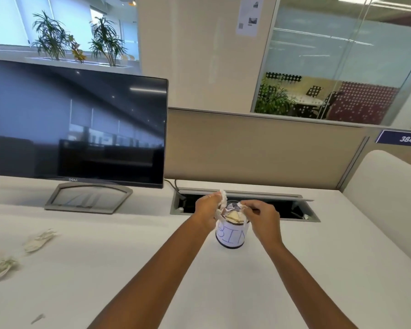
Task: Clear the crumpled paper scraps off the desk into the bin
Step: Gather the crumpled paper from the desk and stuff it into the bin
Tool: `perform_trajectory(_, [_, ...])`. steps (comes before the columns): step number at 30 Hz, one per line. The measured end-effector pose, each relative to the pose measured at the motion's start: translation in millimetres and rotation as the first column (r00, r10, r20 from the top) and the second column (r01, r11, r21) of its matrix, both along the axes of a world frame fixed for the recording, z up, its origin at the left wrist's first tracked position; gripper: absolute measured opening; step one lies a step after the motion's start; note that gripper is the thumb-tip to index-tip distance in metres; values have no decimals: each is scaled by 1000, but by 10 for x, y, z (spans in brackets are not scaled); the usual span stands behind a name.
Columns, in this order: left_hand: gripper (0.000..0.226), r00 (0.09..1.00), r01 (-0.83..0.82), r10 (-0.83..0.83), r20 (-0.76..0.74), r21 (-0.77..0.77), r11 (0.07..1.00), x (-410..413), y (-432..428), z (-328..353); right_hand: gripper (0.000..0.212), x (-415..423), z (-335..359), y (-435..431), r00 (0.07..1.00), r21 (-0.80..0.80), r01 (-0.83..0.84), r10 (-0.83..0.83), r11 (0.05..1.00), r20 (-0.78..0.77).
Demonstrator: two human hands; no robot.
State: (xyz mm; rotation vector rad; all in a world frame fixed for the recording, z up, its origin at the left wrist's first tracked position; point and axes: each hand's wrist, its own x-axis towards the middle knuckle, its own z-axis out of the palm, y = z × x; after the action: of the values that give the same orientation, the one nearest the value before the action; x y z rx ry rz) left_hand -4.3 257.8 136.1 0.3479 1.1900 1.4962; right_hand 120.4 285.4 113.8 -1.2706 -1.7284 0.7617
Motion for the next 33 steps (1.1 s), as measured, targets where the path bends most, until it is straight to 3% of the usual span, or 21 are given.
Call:
perform_trajectory(3, [16,994,-40,38,-102,-22,999,121,247,-12,17,-82,22,178,999,-30,-5,6,1000,47])
perform_trajectory(5, [21,988,-60,56,-147,-21,998,180,360,-28,21,-128,3,268,996,-80,-4,11,997,86])
perform_trajectory(10, [17,977,-87,74,-202,-59,994,233,470,-91,43,-125,-11,357,977,-207,-66,105,976,184])
perform_trajectory(19, [37,947,18,-43,-319,-79,997,275,491,-177,58,60,-68,247,923,-125,-258,282,958,262])
perform_trajectory(21, [41,950,54,-78,-302,-88,995,293,493,-174,56,19,-119,235,904,-79,-289,300,954,305])
perform_trajectory(25, [42,938,96,-129,-323,-115,989,311,470,-153,26,-58,-240,339,923,-64,-173,185,983,338])
perform_trajectory(27, [39,924,112,-147,-354,-118,987,306,454,-144,24,-61,-282,385,910,-37,-143,146,989,388])
perform_trajectory(29, [32,893,112,-153,-424,-119,987,281,449,-151,23,-51,-278,408,826,45,-163,112,986,553])
perform_trajectory(31, [27,861,99,-139,-489,-107,989,247,442,-172,24,-61,-261,404,682,131,-225,60,965,728])
perform_trajectory(33, [32,822,101,-140,-552,-101,990,226,421,-184,26,-79,-267,403,578,144,-276,44,950,815])
